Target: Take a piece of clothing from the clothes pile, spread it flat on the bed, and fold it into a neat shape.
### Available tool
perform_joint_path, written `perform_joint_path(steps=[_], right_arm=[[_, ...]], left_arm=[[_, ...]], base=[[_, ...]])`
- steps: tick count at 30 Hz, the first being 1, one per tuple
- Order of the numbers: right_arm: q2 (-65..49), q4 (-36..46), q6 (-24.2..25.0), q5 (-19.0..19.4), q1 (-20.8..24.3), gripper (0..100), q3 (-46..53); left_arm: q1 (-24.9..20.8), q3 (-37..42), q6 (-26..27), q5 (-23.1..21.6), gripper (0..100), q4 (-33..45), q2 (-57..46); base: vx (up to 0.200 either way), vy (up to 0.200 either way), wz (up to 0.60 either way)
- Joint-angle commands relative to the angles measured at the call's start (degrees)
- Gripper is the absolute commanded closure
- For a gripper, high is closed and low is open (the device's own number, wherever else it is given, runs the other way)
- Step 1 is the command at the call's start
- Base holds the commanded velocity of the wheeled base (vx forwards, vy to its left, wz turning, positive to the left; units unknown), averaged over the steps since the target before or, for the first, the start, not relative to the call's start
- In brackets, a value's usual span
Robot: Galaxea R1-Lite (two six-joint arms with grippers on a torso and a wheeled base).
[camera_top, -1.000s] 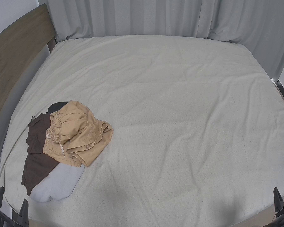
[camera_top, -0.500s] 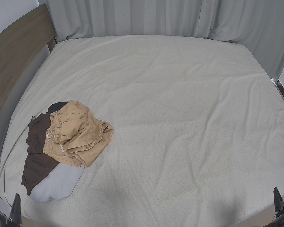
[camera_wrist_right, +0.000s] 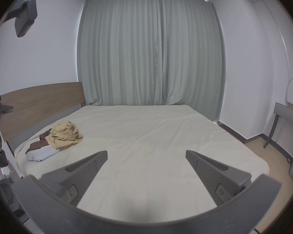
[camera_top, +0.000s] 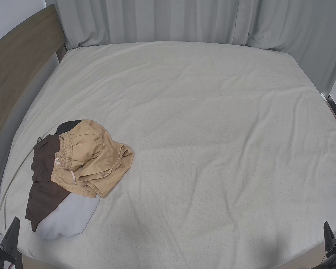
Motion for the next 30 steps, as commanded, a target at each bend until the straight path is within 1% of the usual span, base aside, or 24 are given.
perform_joint_path(steps=[1, 2, 3, 4, 6, 10, 13, 14, 18, 24, 26, 28, 30], right_arm=[[-0.8, 0.0, -0.1, 0.0, 0.0, 0, 1.0], [-0.8, 0.0, -0.1, 0.0, 0.0, 0, 1.0], [-0.8, 0.0, -0.1, 0.0, 0.0, 0, 1.0], [-0.8, 0.0, -0.1, 0.0, 0.0, 0, 1.0], [-0.8, 0.0, -0.1, 0.0, 0.0, 0, 1.0], [-0.8, 0.0, -0.1, 0.0, 0.0, 0, 1.0], [-0.8, 0.0, -0.1, 0.0, 0.0, 0, 1.0], [-0.8, 0.0, -0.1, 0.0, 0.0, 0, 1.0], [-0.8, 0.0, -0.1, 0.0, 0.0, 0, 1.0], [-0.8, 0.0, -0.1, 0.0, 0.1, 0, 1.0], [-0.8, 0.0, -0.1, 0.0, 0.1, 0, 1.0], [-0.8, 0.0, -0.1, 0.0, 0.1, 0, 1.0], [-0.8, 0.0, -0.1, 0.0, 0.1, 0, 1.0]], left_arm=[[-1.3, -2.6, -2.7, -0.5, 0, -0.1, 5.6], [-1.6, -3.2, -4.0, -0.9, 0, -0.1, 6.7], [-1.6, -3.2, -4.0, -0.9, 0, -0.1, 6.7], [-1.7, -4.3, -7.1, -1.4, 0, -0.2, 9.1], [-1.8, -4.9, -8.7, -1.5, 0, -0.6, 11.4], [-1.9, -5.5, -9.7, -1.8, 0, -1.4, 15.6], [-1.9, -5.8, -9.8, -3.1, 0, -2.5, 17.4], [-1.6, -5.9, -10.0, -4.4, 0, -3.6, 19.7], [-1.6, -6.2, -10.3, -5.4, 0, -5.0, 23.6], [-0.9, -7.9, -10.4, -8.9, 0, -5.7, 27.1], [-0.3, -8.3, -11.3, -10.3, 0, -5.7, 28.3], [0.6, -8.7, -12.2, -12.2, 0, -5.8, 29.4], [2.9, -9.4, -12.7, -15.1, 0, -5.9, 30.8]], base=[[0.000, 0.000, 0.00], [0.000, 0.000, 0.00], [0.000, 0.000, 0.00], [0.000, 0.000, 0.00], [0.000, 0.000, 0.00], [0.000, 0.000, 0.00], [0.000, 0.000, 0.00], [0.000, 0.000, 0.00], [0.000, 0.000, 0.00], [0.000, 0.000, 0.00], [0.000, 0.000, 0.00], [0.000, 0.000, 0.00], [0.000, 0.000, 0.00]])
